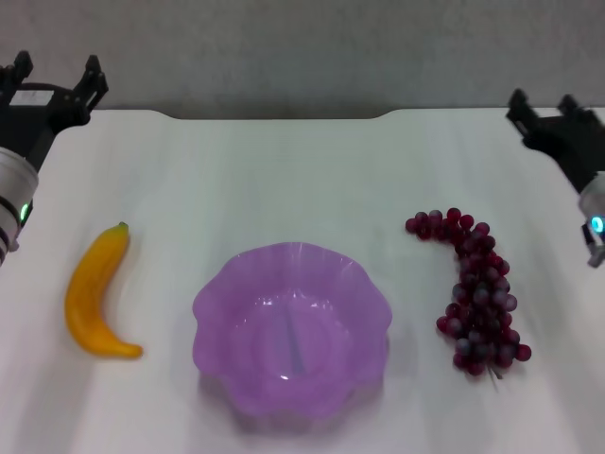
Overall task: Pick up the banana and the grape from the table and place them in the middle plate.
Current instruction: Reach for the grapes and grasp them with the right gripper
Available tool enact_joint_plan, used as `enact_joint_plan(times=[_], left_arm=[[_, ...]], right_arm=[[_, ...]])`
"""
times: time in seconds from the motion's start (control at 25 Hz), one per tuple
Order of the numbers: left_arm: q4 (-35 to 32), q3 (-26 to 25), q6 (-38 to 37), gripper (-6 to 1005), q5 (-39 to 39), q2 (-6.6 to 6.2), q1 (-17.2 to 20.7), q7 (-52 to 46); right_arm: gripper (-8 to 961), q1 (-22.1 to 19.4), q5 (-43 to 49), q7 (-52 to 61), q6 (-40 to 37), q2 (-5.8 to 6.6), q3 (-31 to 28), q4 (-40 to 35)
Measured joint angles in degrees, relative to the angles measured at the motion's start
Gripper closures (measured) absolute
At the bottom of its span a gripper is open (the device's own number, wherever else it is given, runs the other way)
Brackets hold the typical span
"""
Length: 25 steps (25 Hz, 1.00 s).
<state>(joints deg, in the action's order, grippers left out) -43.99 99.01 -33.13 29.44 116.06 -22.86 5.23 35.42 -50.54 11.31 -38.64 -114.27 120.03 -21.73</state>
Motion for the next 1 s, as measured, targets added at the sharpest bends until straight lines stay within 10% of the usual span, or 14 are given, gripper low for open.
enact_joint_plan(times=[0.4, 1.0], left_arm=[[-0.09, -0.04, 0.07, 122, -0.02, -0.12, 0.35, 0.27], [-0.73, -0.58, 0.09, 122, -0.41, -0.07, 0.94, 0.49]], right_arm=[[196, -2.27, 0.01, -2.34, 26.39, 3.35, -4.76, -14.77], [196, -6.41, -0.05, -13.03, 35.88, -0.44, -11.45, -17.92]])
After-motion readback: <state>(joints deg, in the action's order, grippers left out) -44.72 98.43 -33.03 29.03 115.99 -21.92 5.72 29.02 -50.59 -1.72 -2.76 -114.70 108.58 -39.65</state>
